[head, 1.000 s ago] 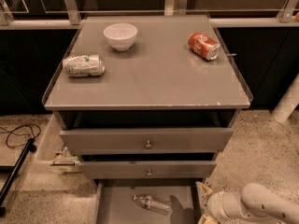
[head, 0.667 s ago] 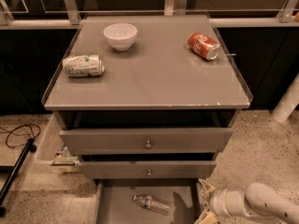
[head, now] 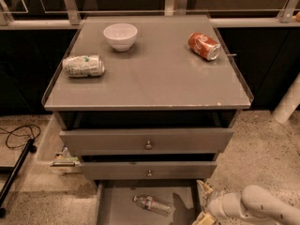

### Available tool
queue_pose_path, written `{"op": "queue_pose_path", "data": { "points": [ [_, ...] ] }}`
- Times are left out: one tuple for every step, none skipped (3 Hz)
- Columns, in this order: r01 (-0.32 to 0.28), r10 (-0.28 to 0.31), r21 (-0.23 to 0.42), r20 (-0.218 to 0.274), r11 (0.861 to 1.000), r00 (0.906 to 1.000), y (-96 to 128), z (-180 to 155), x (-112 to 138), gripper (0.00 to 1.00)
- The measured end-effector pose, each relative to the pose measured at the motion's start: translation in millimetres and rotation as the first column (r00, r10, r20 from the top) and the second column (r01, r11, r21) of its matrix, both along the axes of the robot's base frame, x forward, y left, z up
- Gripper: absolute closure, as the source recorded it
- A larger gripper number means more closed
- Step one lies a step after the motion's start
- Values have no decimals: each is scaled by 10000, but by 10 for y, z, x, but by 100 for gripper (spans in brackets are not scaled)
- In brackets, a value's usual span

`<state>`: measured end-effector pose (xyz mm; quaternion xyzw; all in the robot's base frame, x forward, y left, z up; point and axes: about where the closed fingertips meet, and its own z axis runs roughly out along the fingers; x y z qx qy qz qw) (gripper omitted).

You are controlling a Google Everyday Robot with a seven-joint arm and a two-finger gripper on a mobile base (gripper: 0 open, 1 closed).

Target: Pick water bottle from bottom drawer and place on counter

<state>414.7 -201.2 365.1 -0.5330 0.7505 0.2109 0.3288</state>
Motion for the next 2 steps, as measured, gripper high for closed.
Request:
{"op": "queue_pose_path", "data": {
  "points": [
    [-191,240,-635,774,9978,9967,202,-438,201,0],
    [-523,745,-1339,1659,9896,9833,377,-764,387,0]
  ]
}}
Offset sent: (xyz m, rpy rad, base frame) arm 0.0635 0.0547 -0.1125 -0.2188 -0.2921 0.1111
